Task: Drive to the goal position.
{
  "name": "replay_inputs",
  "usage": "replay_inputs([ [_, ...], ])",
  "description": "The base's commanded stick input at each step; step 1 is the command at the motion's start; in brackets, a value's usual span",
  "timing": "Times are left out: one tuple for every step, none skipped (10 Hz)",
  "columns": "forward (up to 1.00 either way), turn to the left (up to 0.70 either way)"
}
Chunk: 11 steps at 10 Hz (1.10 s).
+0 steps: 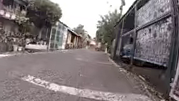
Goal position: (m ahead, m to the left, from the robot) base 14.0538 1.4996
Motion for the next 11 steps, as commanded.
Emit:
replay_inputs([
  [0.70,0.00],
  [0.70,0.00],
  [0.70,0.00],
  [0.70,0.00],
  [0.70,0.00],
  [0.70,0.00],
  [0.70,0.00],
  [0.70,0.00],
  [0.70,0.00],
  [0.70,0.00],
  [0.70,0.00],
])
